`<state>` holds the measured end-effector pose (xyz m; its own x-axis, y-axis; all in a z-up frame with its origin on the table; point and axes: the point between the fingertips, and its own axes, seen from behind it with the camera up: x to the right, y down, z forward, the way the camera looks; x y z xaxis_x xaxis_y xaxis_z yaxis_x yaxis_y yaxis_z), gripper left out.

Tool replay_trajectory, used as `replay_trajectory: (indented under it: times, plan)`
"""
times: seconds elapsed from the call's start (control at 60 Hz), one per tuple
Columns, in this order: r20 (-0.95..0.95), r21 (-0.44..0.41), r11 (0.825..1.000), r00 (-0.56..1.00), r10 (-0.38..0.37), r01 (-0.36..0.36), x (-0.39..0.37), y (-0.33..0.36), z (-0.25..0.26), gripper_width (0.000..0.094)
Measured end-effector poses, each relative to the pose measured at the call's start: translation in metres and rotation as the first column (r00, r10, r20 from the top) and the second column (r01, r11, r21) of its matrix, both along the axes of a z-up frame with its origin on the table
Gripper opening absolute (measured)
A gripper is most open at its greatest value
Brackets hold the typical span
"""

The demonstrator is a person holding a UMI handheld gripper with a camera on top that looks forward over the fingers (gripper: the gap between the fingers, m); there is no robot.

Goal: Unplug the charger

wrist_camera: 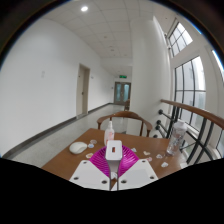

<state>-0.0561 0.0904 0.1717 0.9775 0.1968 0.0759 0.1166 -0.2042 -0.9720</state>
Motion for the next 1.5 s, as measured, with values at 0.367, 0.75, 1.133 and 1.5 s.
replay_trajectory:
  times: [0.367,0.75,1.133,1.5]
  plan:
    - [0.101,-0.230,0.960,0.985,-0.139,0.159,0.143,-0.047,-0.090,0.0071]
    - [0.114,-0.341,0.923,0.982,-0.148,0.178,0.179,-0.049,-0.163,0.0242]
    - [0.078,-0.257,0.956,0.989,-0.123,0.139,0.172,-0.124,-0.122,0.0845]
    - [0.097,-0.106,0.983,0.985,-0.140,0.150,0.168,-0.220,-0.055,0.0840]
